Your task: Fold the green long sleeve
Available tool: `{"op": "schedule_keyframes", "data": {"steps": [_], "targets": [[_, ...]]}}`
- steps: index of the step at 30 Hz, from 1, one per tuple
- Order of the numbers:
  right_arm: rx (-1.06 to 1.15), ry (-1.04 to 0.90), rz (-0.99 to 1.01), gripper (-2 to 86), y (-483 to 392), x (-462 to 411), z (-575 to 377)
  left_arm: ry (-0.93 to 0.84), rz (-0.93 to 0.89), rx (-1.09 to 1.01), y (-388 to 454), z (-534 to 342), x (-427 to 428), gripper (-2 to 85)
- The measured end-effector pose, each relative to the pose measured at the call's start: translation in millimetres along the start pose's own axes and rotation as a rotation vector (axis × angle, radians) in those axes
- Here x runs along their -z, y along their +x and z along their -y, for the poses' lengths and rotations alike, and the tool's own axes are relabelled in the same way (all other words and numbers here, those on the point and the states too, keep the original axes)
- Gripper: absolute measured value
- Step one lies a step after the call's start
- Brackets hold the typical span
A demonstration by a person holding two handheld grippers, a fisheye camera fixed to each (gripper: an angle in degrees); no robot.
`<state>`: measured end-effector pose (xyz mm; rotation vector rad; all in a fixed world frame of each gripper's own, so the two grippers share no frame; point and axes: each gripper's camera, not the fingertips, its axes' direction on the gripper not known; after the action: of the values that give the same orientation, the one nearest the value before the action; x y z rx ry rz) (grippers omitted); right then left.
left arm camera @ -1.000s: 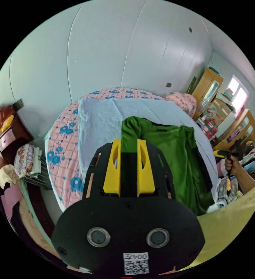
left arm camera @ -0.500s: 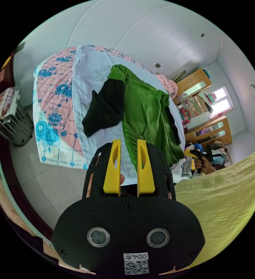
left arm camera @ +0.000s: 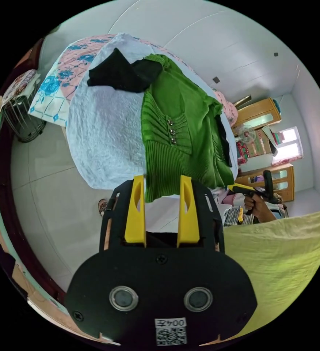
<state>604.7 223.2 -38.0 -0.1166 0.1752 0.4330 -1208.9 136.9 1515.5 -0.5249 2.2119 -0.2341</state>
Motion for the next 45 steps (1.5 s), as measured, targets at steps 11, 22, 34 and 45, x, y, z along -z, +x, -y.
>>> {"op": "schedule_keyframes", "data": {"steps": [11, 22, 34, 45], "targets": [[0.297, -0.045, -0.219, 2.1, 7, 63, -30, 0.019, 0.129, 0.139, -7, -5, 11, 2.7], [0.144, -0.095, -0.219, 3.7, 52, -3, -55, -0.011, 0.239, 0.115, 3, -13, -5, 3.2], [-0.130, 0.118, 0.074, 7.3, 155, 69, -64, 0.209, 0.340, 0.000, 12, -26, 31, 6.0], [-0.214, 0.343, 0.147, 8.3, 197, 122, 85, 0.154, 0.294, -0.377, 48, 147, -44, 6.8]]}}
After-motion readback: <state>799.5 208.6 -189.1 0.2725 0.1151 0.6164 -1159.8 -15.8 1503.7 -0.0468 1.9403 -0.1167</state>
